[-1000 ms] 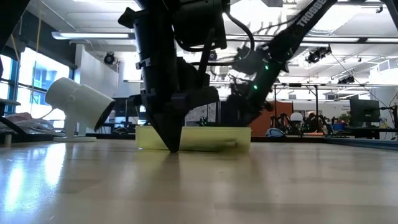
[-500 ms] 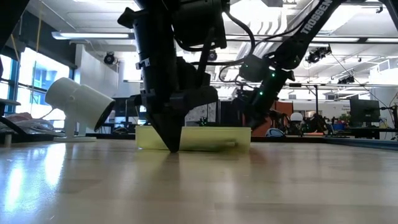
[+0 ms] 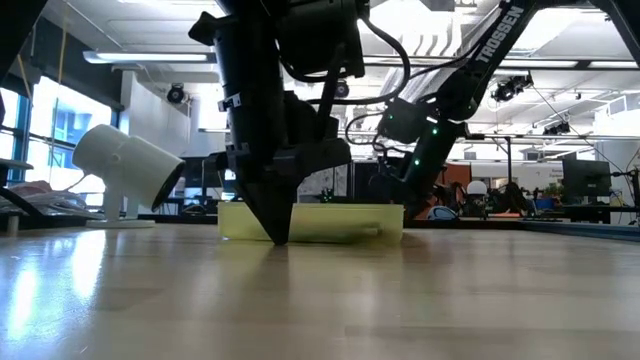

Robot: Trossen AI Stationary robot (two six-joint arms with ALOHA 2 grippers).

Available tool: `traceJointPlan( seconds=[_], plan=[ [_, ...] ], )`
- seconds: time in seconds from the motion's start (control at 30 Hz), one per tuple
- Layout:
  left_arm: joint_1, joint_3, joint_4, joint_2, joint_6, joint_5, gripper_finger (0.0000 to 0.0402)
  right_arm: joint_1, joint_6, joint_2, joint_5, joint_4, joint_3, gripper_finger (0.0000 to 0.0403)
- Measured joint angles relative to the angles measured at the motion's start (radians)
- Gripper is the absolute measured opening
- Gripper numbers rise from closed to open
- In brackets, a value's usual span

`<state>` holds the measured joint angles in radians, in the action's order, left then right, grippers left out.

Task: Pick & place school supplies into a supply box
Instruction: Close the supply box lid

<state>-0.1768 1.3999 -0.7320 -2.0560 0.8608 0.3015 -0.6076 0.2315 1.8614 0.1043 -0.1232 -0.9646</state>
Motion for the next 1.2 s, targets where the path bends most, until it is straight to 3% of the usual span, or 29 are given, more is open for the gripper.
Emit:
traceJointPlan(
  seconds=[0.13, 0.37, 0.63, 0.77, 0.9, 1.1, 1.2],
  plan=[
    [0.000, 0.006, -0.005, -0.001, 0.000, 0.000, 0.0044, 0.006, -0.008, 0.016, 0.006, 0.009, -0.002, 0.0000],
    [0.000, 0.006, -0.004, -0.001, -0.044, -0.001, 0.0012, 0.008, -0.071, 0.020, -0.045, 0.042, -0.005, 0.0000],
    [0.000, 0.007, -0.010, -0.001, -0.046, -0.004, 0.0040, 0.025, -0.152, -0.006, -0.073, 0.048, -0.002, 0.0000],
    [0.000, 0.008, -0.014, -0.001, -0.062, -0.005, 0.0023, 0.031, -0.154, -0.050, -0.117, 0.068, -0.002, 0.0000],
    [0.000, 0.008, -0.013, -0.001, -0.075, -0.004, 0.0012, 0.043, -0.165, -0.078, -0.109, 0.061, -0.002, 0.0000],
    [0.000, 0.008, -0.018, -0.001, -0.075, -0.007, 0.0041, 0.082, -0.192, -0.117, -0.077, 0.056, -0.002, 0.0000],
    [0.000, 0.008, -0.019, -0.001, -0.083, -0.009, 0.0035, 0.112, -0.211, -0.141, -0.031, 0.057, -0.003, 0.0000]
  ],
)
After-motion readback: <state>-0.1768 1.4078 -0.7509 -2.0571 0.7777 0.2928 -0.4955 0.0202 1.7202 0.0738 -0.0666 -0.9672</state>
